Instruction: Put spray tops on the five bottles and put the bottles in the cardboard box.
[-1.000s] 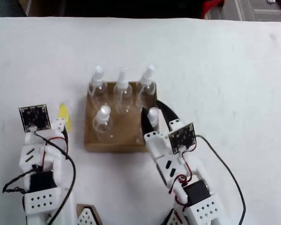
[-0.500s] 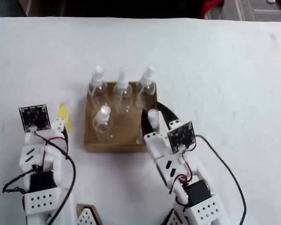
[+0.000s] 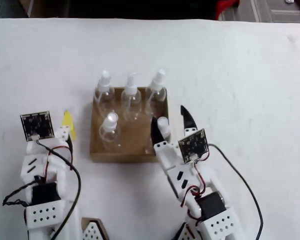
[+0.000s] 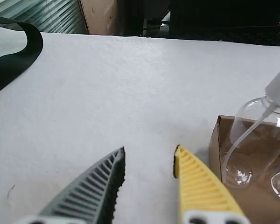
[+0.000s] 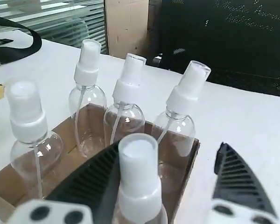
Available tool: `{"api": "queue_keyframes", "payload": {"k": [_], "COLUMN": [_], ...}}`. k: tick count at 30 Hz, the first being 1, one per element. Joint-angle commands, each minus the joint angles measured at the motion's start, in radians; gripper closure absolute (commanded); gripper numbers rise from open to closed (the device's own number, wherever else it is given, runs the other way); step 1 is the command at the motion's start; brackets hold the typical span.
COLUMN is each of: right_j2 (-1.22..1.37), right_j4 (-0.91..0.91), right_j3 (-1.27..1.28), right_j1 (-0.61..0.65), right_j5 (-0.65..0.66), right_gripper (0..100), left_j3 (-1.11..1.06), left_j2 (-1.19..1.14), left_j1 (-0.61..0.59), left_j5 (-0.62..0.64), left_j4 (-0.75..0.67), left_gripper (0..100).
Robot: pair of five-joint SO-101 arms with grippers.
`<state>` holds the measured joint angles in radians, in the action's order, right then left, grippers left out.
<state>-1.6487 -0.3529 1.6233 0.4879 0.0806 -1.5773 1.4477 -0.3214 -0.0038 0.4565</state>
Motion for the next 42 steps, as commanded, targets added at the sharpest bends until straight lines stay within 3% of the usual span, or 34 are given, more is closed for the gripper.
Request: {"api": "queue_keyframes", "payload": {"k": [1,10,20,25,42], "right_j2": [-0.008,-0.008,-0.008,-0.008,-0.008], "right_j4": [-0.002,-0.117,-0.122,-0.124,-0.125], "right_j3": [-0.055,-0.141,-0.149,-0.149,-0.176], "right_j1": [0.001,0.002,0.010,0.033,0.033], "right_j5": [0.009,0.012,0.012,0.014,0.060], "right_gripper": [73.8,73.7,73.6,67.6,67.3], "left_j3": [0.037,0.037,0.037,0.037,0.038], "left_j2": [0.012,0.012,0.012,0.012,0.012], "left_j1": [0.007,0.007,0.007,0.007,0.007], "left_j5": [0.002,0.002,0.002,0.002,0.002], "left_j4": [-0.026,-0.026,-0.026,-0.026,-0.026], "left_gripper": [83,83,83,83,83]}}
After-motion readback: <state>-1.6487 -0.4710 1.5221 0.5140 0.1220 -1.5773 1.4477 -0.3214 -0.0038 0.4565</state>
